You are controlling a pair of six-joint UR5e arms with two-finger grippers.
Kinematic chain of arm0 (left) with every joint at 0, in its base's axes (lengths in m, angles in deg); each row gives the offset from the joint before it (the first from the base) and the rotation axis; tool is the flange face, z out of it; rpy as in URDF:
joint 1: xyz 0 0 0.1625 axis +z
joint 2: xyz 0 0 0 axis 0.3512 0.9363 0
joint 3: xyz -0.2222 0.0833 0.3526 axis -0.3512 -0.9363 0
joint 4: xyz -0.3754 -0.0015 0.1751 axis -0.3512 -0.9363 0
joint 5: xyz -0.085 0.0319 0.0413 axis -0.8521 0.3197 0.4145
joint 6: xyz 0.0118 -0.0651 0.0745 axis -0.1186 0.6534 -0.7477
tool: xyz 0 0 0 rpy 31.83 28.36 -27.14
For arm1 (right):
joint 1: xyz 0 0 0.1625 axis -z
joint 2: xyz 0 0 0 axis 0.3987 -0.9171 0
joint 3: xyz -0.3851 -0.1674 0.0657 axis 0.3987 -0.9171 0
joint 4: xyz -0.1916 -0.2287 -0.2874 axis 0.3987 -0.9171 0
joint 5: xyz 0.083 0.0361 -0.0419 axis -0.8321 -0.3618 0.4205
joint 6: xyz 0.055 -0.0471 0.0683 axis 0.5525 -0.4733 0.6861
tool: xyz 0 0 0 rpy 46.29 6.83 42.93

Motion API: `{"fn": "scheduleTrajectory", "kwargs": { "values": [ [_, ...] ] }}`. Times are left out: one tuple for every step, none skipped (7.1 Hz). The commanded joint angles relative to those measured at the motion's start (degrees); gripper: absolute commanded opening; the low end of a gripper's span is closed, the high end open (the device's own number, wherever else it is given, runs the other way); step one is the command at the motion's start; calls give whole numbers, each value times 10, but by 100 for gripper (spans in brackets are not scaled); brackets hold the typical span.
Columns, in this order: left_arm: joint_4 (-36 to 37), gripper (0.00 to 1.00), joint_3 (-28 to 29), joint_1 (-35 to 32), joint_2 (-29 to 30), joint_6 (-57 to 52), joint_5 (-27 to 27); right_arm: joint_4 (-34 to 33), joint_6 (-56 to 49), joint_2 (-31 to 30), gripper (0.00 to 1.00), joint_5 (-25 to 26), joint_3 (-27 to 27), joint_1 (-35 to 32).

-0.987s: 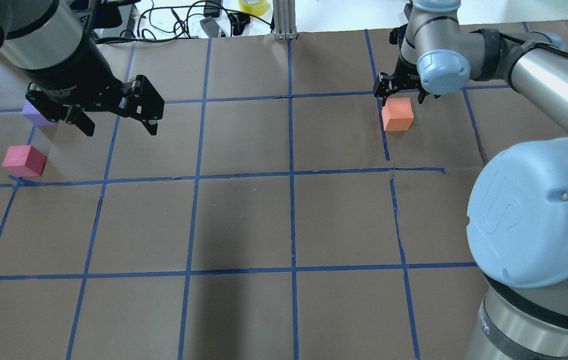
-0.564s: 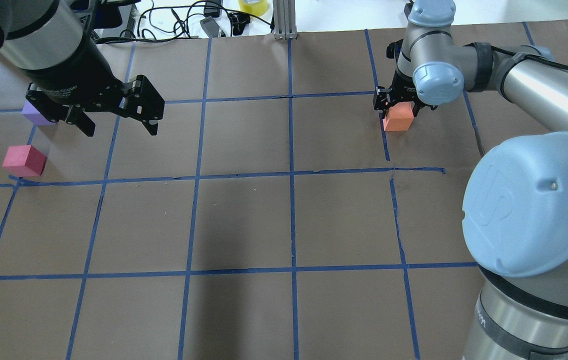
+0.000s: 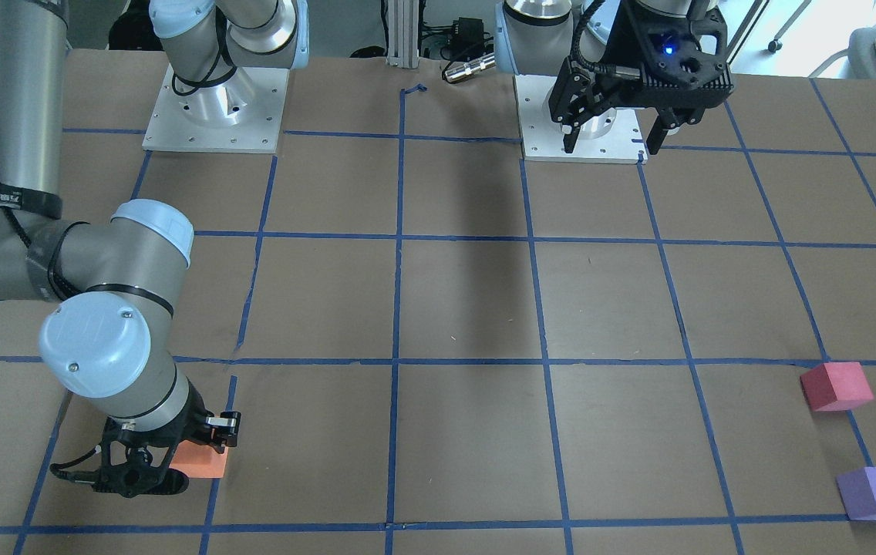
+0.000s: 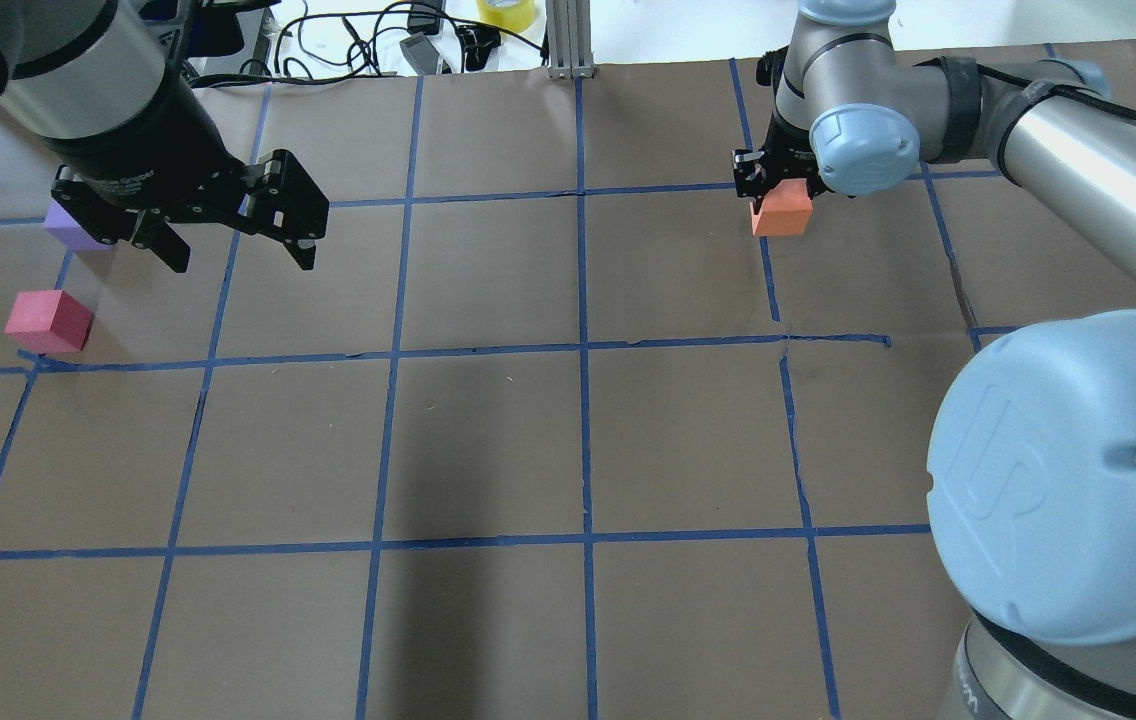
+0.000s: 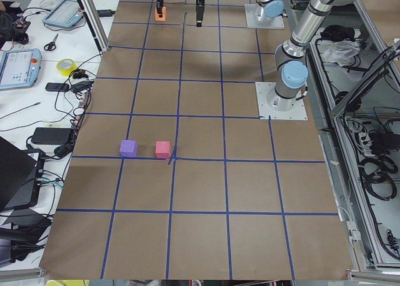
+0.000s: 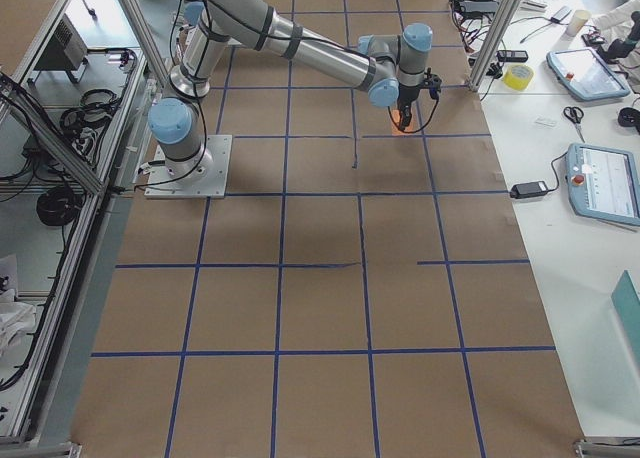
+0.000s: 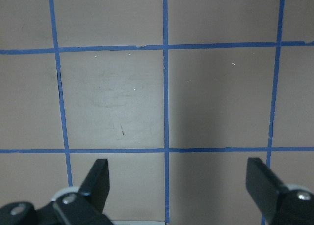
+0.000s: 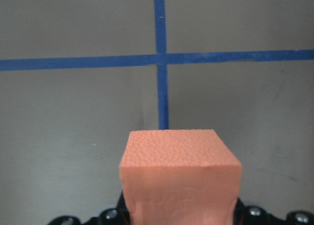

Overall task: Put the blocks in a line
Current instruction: 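Carry the orange cube with the right gripper toward the table center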

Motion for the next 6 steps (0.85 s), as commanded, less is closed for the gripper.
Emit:
{"fn": "scheduleTrajectory", "kwargs": {
  "values": [
    [0, 100, 0, 0, 0, 0, 0, 1, 122, 2, 3, -1, -27, -79],
    [0, 100, 0, -1, 0, 1, 0, 2, 167, 6, 6, -12, -49, -114],
    [0, 100, 0, 0, 0, 0, 1, 1, 233, 23, 6, -22, -57, -164],
    [0, 100, 0, -1, 1, 1, 0, 1, 258, 37, 6, -19, -68, -195],
    [0, 100, 0, 0, 0, 0, 1, 0, 284, 54, 6, -22, -70, -207],
    [0, 100, 0, 0, 0, 0, 1, -1, 281, 63, 6, -22, -71, -216]
  ]
}}
